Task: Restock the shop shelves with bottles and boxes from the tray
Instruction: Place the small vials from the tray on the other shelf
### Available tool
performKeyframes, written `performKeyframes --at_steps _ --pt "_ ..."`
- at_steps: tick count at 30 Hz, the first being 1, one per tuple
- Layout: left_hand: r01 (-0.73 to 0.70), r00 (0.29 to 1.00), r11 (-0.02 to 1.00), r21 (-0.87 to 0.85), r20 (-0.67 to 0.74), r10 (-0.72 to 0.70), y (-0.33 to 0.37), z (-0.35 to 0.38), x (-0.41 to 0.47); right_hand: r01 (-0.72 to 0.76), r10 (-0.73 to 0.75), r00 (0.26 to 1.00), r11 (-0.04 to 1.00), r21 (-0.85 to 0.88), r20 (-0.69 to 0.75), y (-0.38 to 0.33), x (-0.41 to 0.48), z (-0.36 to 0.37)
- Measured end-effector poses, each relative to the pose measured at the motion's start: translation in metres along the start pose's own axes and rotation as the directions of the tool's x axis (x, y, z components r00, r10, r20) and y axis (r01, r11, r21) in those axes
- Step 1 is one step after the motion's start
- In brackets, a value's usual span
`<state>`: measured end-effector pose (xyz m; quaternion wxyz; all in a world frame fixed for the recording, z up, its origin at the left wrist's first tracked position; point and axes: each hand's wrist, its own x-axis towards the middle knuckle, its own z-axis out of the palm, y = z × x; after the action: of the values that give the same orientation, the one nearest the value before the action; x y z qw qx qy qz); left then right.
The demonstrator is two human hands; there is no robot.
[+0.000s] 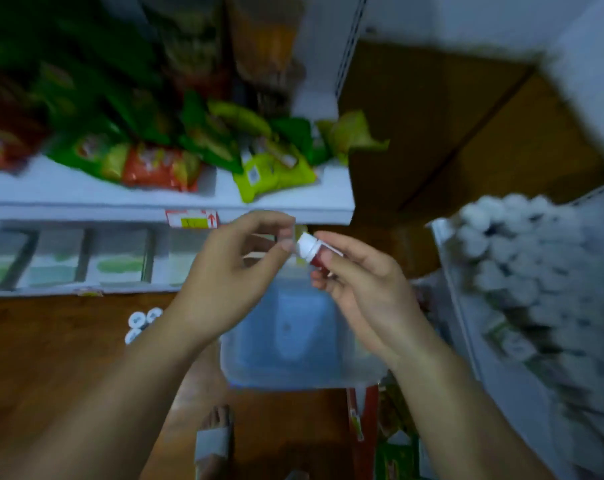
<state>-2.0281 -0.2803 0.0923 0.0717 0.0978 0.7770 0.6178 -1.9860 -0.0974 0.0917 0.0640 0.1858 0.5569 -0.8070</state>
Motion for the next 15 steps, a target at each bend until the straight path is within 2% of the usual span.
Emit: performKeyframes --at_steps 3,8,11,15 --pt "-0.147 0.989 0.985 -0.091 -0.041 0.144 0.097 -0.016 -0.002 0.075 -0.096 0.992 0.969 0.237 0.078 -0.080 -0.049 0.033" --pt "-0.344 0.937 0.938 -0.039 -0.075 0.340 0.239 -0.041 -0.026 0.198 -0.268 0.953 0.902 0.383 0.139 -0.182 -0.132 0.074" --pt "-0.409 0.908 0.911 -0.051 -0.125 0.401 0.298 -0.047 -0.052 0.227 -0.324 0.927 0.884 0.408 0.187 -0.219 -0.175 0.091" --pt "-0.474 0.868 0.880 -0.021 -0.181 0.463 0.338 -0.053 -0.079 0.333 -0.402 0.894 0.891 0.307 0.197 -0.244 -0.212 0.101"
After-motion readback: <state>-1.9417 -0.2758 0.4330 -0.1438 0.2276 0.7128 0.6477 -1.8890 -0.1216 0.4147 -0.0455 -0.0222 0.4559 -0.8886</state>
